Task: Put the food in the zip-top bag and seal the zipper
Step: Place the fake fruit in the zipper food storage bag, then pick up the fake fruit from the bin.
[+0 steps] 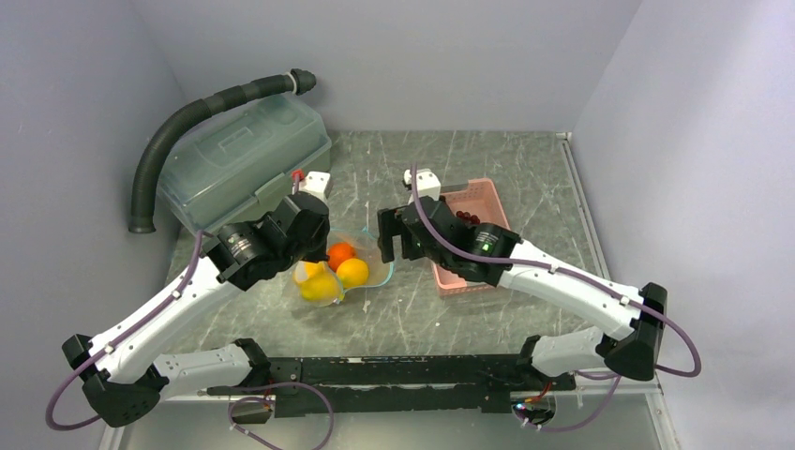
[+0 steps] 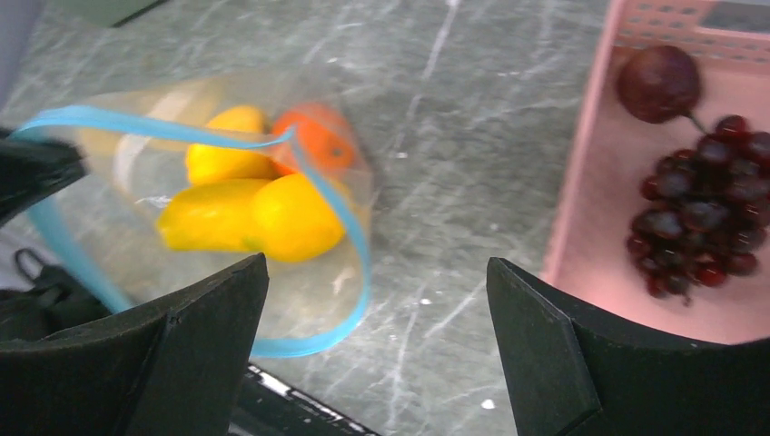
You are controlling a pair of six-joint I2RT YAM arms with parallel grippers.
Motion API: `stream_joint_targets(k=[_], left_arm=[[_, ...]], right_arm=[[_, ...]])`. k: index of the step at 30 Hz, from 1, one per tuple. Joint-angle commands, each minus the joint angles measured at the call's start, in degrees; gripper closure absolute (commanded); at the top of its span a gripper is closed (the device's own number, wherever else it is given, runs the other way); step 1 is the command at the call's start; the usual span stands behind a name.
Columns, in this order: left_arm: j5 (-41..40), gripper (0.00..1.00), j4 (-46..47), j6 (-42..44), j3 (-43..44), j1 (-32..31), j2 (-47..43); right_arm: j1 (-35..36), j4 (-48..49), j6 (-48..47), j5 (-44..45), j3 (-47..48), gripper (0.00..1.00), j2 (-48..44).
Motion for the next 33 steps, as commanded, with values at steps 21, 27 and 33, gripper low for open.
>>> stream_joint_targets(k=[21, 27, 33], left_arm=[[0.1, 0.91, 1.4, 0.6, 0.7, 0.0, -0.4], [0.2, 0.91, 1.2, 0.6, 1.0, -0.1, -0.2], [0.1, 0.91, 0.7, 0.6, 1.3, 0.0, -0.4]], right_arm=[[-26.5, -3.0, 0.2, 1.9, -7.0, 0.02, 3.6], [-31.5, -0.2, -0.2, -1.6, -7.0, 0.01, 9.0], [-34.7, 2.1, 0.1, -5.0, -6.5, 0.01, 15.8]])
